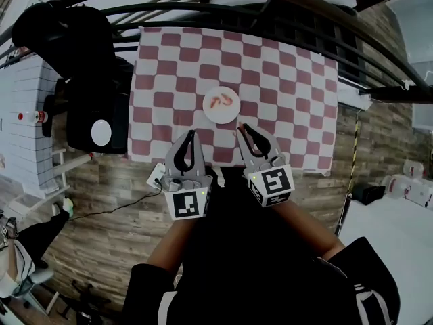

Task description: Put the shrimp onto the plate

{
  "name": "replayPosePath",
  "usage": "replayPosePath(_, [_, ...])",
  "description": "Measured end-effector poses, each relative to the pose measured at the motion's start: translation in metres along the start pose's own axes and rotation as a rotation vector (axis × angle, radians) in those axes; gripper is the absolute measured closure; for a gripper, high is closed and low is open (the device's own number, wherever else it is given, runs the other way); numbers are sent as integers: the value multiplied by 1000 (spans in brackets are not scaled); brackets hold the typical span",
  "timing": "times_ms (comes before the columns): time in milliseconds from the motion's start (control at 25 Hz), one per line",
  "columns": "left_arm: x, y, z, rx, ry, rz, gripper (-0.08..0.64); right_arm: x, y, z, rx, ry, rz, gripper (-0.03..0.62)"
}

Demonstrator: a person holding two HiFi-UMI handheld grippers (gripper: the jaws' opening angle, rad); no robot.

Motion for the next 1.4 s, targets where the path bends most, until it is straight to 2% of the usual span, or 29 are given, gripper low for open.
replayPosePath(400, [17, -11, 34, -20, 72, -3, 552, 22, -22, 43, -74, 70, 4, 534])
replayPosePath(520, [23, -9, 39, -38, 64, -7, 552, 30, -25, 53, -90, 91, 7, 534])
replayPosePath(760, [21, 5, 50, -131, 65, 8, 552, 42, -31, 68, -121, 129, 24, 534])
replayPosePath(1040, [26, 7, 58, -150, 76, -2, 552, 57, -36, 88, -139, 178, 10, 534])
replayPosePath(1200, [28, 6, 63, -140, 42, -4, 552, 68, -38, 97, -151, 209, 0, 534])
replayPosePath(1400, [31, 8, 67, -154, 46, -4, 552, 84, -40, 107, -166, 240, -8, 534])
Point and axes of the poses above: the fingertips, and each gripper's own axes: z forward along the fingers, y to its left, x out of its underside, the point moved 8 cm from there along -z, backward along the fingers, and after that the axes turned 5 degrees about -y, right-handed, at the moved point
